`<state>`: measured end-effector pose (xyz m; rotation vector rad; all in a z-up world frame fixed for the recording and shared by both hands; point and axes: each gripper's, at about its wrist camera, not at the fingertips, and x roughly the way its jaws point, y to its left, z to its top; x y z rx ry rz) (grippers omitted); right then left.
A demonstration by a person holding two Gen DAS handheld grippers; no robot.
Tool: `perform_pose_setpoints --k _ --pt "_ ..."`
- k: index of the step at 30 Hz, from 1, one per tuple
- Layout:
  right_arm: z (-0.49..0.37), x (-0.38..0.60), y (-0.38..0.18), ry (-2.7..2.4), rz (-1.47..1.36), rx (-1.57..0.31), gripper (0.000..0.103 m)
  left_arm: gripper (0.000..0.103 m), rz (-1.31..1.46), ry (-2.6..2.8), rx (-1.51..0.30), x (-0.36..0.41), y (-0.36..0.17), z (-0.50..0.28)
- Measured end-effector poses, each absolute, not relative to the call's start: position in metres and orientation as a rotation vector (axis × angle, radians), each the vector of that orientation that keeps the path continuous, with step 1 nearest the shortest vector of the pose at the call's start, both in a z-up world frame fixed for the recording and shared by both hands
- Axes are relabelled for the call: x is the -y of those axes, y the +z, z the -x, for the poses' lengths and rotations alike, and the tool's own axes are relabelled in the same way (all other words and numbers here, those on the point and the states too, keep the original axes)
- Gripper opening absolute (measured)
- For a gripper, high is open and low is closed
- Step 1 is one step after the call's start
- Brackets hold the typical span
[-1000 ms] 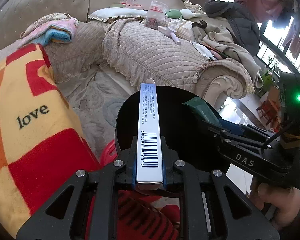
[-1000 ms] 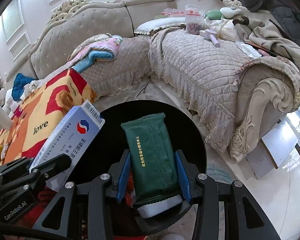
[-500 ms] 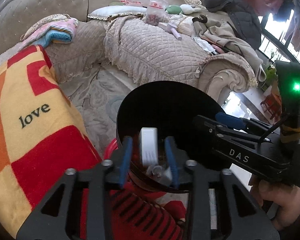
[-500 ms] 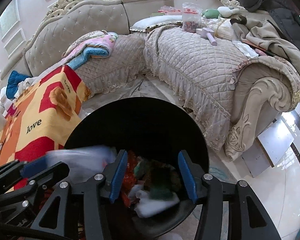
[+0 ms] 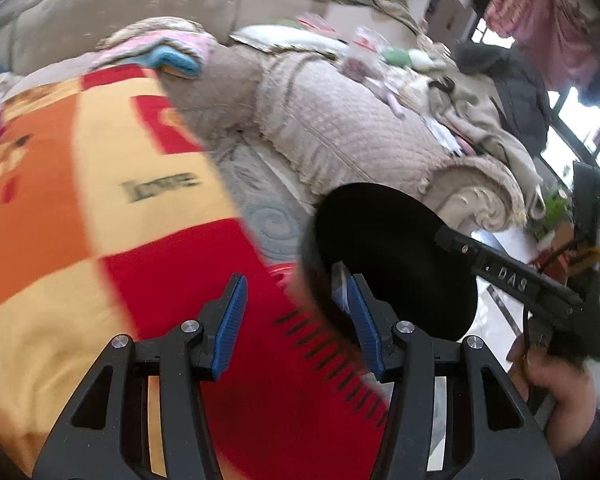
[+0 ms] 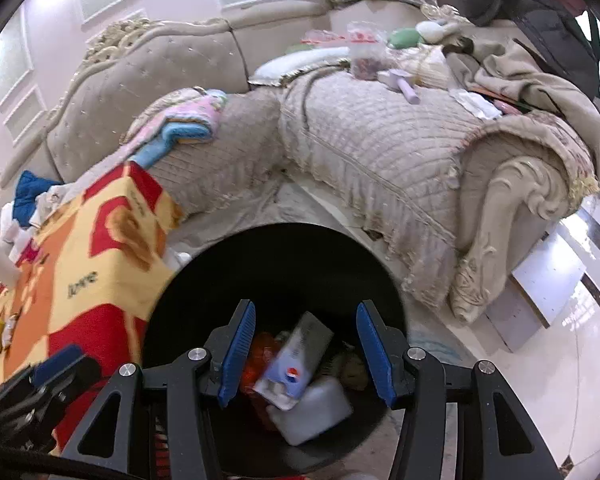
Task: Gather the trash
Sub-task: 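Move both open grippers back over the blanket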
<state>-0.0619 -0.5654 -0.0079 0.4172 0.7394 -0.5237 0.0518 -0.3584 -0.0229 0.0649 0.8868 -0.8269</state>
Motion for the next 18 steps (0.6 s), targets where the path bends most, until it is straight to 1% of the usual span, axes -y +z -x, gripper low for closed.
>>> perform_pose_setpoints --k 7,12,14,16,18 --pt "0.029 0.507 0.008 -0.406 -0.35 -0.692 0.053 0.051 -0.042 -0.668 -0.796 0.251 0.001 -0.06" --pt "-0.006 0.445 0.012 -0.308 -0.289 -0.682 0.053 0.051 -0.045 -0.435 -0.755 0.145 0.004 -0.084" --pt "-0.02 0.418 0.012 -0.26 -0.256 -0.682 0.055 0.051 -0.01 -0.316 -0.748 0.096 0.003 -0.097" --pt "-0.03 0.394 0.012 -0.223 -0.211 -0.682 0.064 0.051 0.055 -0.183 -0.746 0.046 0.002 -0.111" --pt "-0.041 0.366 0.012 -0.191 -0.143 -0.677 0.065 0.053 0.154 -0.063 -0.752 -0.01 0.0 -0.124"
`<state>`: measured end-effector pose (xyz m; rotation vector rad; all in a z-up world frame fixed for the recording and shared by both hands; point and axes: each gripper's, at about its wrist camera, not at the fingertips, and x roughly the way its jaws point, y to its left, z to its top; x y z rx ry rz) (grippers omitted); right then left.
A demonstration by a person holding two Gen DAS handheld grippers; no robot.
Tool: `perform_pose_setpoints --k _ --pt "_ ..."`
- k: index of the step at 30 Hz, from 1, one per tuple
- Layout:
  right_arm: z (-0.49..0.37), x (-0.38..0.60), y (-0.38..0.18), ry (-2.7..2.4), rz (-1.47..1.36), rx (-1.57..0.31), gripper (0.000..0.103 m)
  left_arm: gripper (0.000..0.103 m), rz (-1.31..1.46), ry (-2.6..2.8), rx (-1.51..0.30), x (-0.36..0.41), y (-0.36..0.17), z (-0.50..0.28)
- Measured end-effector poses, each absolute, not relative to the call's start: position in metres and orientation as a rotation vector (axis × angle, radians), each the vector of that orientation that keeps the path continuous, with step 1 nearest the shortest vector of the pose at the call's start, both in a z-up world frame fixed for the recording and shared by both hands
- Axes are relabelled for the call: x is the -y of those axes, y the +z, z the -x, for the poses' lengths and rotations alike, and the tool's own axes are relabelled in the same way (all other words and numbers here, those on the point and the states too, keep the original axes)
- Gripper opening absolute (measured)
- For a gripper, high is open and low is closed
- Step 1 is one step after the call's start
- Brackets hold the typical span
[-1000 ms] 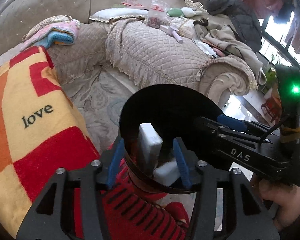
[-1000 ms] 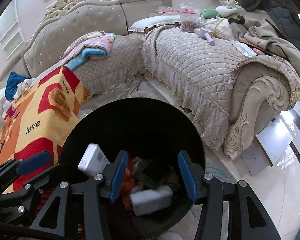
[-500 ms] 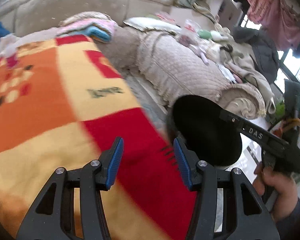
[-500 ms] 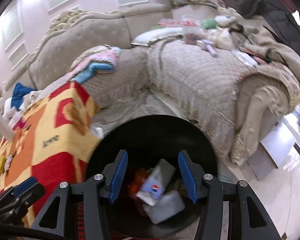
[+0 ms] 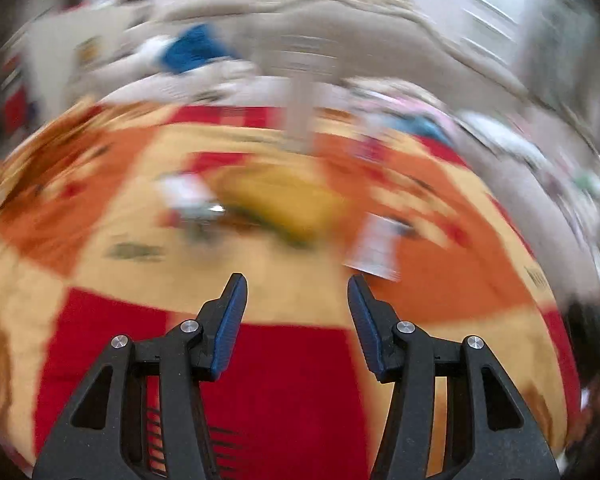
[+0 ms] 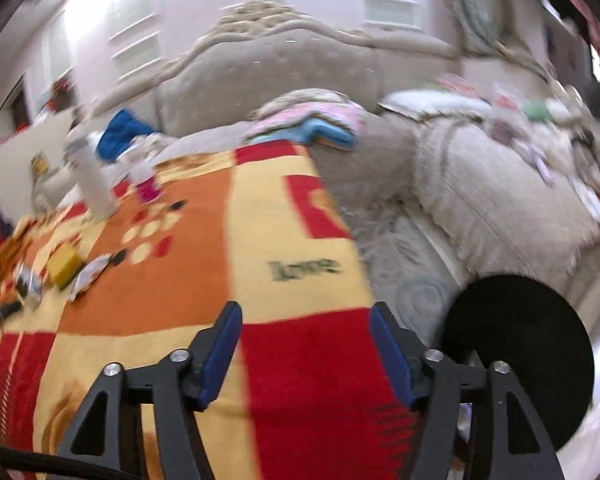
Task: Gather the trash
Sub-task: 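Move both open grippers back over the blanket, then grasp the small green-and-white medicine box with the left gripper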
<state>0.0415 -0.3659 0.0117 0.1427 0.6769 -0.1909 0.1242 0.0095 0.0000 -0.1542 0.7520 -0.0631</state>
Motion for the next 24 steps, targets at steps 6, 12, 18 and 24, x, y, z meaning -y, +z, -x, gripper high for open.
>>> perform_pose_setpoints --k 6,12,18,24 --pt "-0.063 0.311 0.001 -0.112 0.0 -0.695 0.065 0.054 0.27 0.058 -0.806 -0.078 -0.019 -0.153" --pt "-0.072 0.3 -0.005 -0.114 0.066 -0.734 0.065 0.054 0.211 -0.005 -0.805 -0.049 -0.022 -0.174" --pt "-0.072 0.319 -0.006 -0.112 -0.027 -0.75 0.065 0.051 0.186 0.061 -0.799 -0.047 -0.025 -0.21" --pt "-0.073 0.322 -0.008 -0.105 -0.04 -0.763 0.066 0.018 0.281 -0.001 -0.761 -0.092 -0.024 -0.196"
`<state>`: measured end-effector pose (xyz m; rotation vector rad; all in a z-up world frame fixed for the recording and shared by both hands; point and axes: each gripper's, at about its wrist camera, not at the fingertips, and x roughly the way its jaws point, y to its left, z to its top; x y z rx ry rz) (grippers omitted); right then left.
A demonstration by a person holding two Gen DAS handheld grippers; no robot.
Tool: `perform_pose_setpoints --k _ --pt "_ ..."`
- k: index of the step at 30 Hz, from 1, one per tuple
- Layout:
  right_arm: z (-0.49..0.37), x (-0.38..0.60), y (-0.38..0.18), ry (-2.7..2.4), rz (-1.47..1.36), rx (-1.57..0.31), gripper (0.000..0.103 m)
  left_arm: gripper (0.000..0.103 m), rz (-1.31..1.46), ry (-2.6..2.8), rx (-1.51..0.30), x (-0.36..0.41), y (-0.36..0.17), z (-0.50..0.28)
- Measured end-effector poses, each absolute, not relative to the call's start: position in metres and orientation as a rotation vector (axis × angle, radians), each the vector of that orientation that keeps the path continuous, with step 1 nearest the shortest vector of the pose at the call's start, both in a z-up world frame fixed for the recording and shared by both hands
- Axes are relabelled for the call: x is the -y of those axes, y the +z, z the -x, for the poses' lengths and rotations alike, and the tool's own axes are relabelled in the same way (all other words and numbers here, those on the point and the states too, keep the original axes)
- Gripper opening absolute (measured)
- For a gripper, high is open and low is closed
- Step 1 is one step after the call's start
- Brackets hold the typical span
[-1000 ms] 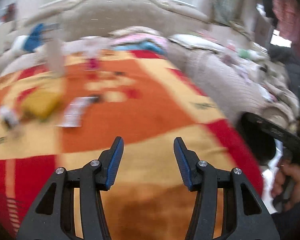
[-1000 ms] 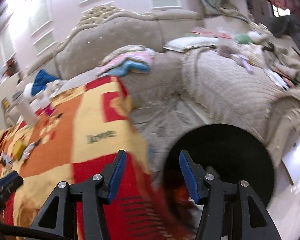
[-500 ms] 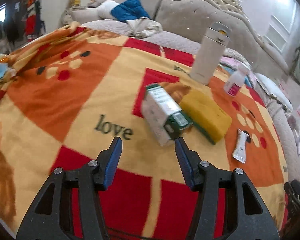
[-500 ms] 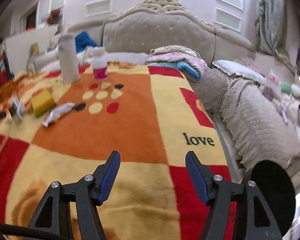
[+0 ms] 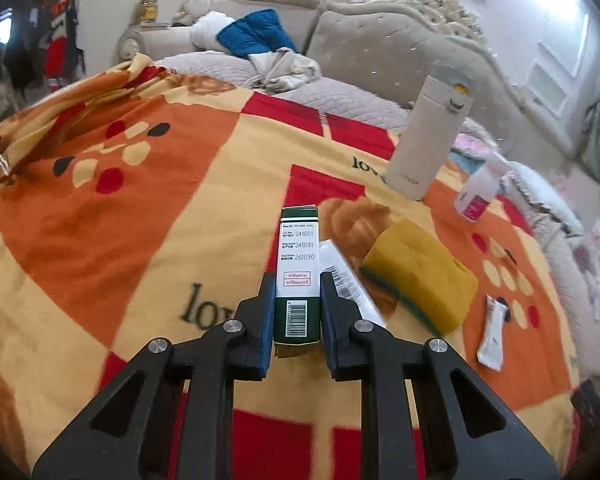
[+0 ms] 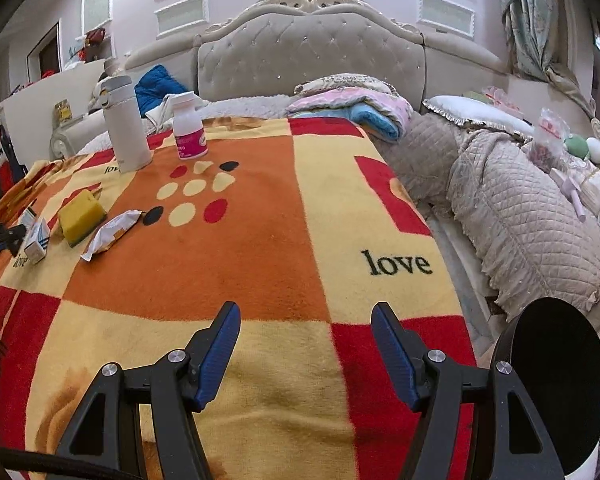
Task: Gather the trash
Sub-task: 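Grasp the small green-and-white medicine box with the left gripper, then grasp the yellow sponge with the right gripper while the left holds the box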
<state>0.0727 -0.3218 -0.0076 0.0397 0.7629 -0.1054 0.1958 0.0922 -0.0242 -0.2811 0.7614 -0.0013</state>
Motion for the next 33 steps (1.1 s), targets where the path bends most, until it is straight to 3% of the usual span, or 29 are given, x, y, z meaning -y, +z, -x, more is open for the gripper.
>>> perform_pose_setpoints --k 14,19,23,25,33 --pt "-0.069 0.314 -0.002 -0.119 -0.023 -0.735 0.066 0.018 0.347 -0.074 -0.765 -0.11 -0.029 -0.146" --pt "-0.084 0.255 0.019 0.105 -0.019 -0.709 0.066 0.018 0.261 -0.024 -0.767 -0.108 -0.033 -0.127" --pt "-0.122 0.184 0.038 0.332 0.014 -0.692 0.066 0.018 0.22 -0.011 -0.802 -0.105 -0.046 -0.129" --pt "-0.147 0.154 0.038 0.446 0.033 -0.723 0.076 0.018 0.211 -0.015 -0.794 -0.103 -0.046 -0.128" --pt "-0.241 0.08 -0.005 0.503 0.264 -0.875 0.08 0.018 0.214 -0.05 -0.808 -0.101 -0.048 -0.132"
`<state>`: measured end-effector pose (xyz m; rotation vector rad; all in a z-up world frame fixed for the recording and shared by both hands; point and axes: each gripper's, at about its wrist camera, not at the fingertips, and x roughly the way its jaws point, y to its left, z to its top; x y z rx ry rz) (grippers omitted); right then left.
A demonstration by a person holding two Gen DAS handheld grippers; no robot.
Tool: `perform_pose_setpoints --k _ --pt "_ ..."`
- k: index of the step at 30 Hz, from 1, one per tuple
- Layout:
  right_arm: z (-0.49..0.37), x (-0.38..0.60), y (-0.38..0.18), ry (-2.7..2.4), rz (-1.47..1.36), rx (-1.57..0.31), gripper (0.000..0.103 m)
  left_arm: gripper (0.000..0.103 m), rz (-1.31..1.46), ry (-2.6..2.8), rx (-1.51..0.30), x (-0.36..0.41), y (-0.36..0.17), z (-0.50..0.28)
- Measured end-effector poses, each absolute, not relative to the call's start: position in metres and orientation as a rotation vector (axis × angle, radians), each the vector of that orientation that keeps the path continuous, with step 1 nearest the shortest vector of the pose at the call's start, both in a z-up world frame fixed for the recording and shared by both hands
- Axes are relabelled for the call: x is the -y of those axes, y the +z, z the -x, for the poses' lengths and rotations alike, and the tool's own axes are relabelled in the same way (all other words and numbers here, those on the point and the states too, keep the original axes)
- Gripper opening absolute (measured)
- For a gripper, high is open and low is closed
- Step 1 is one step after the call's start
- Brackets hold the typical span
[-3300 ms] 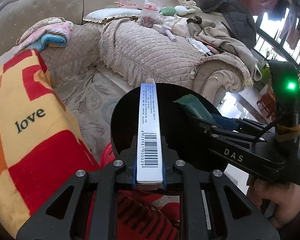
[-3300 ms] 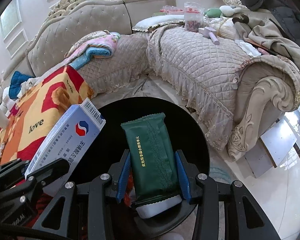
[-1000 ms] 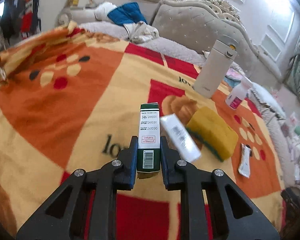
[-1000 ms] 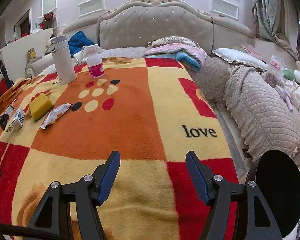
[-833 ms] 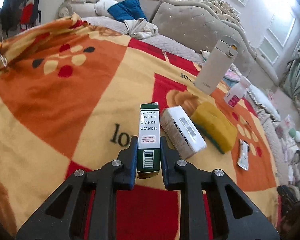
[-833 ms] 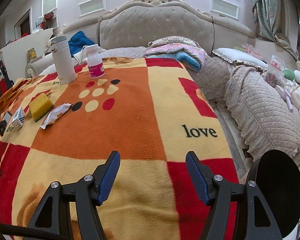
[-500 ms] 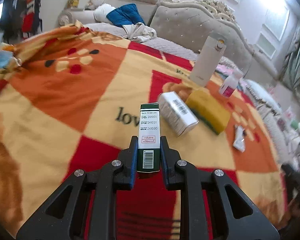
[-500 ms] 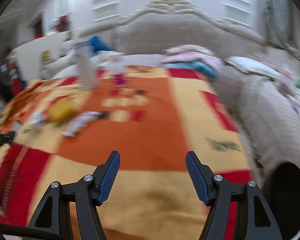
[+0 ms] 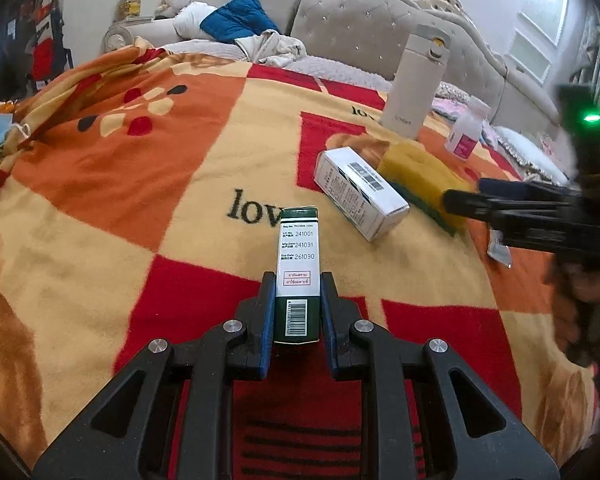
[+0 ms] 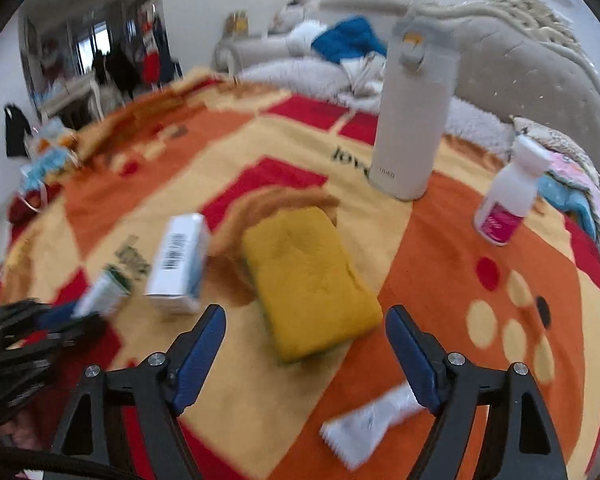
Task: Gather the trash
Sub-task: 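Grasp the yellow sponge with the right gripper while the left holds the box, then carry the medicine box and sponge over the black bin and open both grippers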
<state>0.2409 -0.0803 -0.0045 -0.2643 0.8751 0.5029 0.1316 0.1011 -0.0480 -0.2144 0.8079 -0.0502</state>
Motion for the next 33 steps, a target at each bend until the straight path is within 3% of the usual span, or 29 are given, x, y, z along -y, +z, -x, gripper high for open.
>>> perform_pose_setpoints --k 6,7,10,18,33 --pt "-0.272 0.069 -0.028 0.493 0.288 -0.922 0.078 0.018 0.222 -0.051 -0.808 -0.102 -0.047 -0.132" --pt "-0.272 0.067 -0.029 0.492 0.293 -0.923 0.067 0.018 0.222 -0.05 -0.808 -0.102 -0.047 -0.132" --pt "-0.265 0.067 -0.022 0.483 0.279 -0.903 0.06 0.018 0.225 -0.048 -0.81 -0.102 -0.047 -0.133" --pt "-0.195 0.136 0.034 0.432 0.177 -0.793 0.059 0.018 0.224 -0.035 -0.818 -0.102 -0.048 -0.134" --pt "-0.029 0.339 0.015 0.008 -0.051 -0.675 0.059 0.018 0.176 -0.015 -0.813 -0.093 -0.044 -0.13"
